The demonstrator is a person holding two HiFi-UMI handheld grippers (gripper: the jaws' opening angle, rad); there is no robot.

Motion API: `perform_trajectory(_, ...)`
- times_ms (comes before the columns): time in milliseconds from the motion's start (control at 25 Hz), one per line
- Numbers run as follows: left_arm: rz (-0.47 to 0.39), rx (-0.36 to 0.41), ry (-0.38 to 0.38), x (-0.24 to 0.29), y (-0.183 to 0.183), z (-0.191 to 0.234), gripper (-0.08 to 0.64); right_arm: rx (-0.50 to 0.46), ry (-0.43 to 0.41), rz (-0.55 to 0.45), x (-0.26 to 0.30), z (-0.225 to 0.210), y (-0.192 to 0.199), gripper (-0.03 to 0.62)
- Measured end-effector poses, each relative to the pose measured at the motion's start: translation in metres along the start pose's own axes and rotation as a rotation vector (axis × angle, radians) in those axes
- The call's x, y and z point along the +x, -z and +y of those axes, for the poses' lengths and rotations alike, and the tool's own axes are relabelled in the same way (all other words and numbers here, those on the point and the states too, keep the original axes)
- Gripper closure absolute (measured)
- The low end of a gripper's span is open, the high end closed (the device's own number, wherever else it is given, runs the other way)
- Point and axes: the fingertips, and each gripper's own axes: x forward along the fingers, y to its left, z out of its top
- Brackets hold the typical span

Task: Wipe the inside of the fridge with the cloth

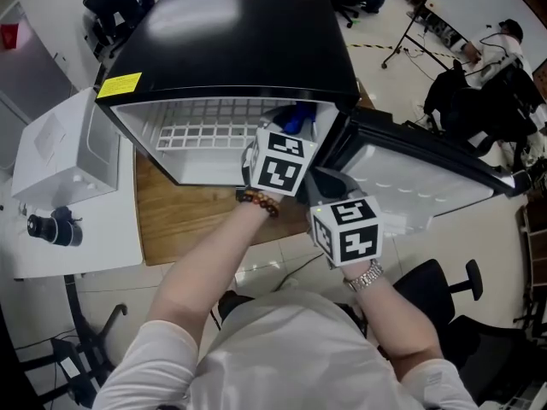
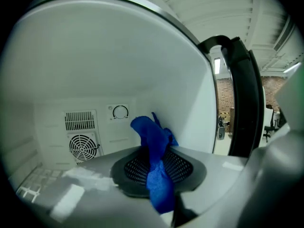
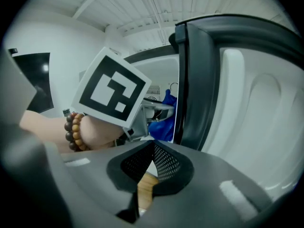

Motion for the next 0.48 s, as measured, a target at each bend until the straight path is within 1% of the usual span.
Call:
perform_trajectory(120,0.004,-0.004,-0.005,0.006,-0.001,0.005,0.486,0.027,-0.024,0.041,0.007,0.003,0.007,0.591)
perform_trajectory(480,0.006,-0.015,-0.048,0.027,-0.005,0.019,0.488,0.102,-0.058,0.102,0.029,0.007,0.023,0.591)
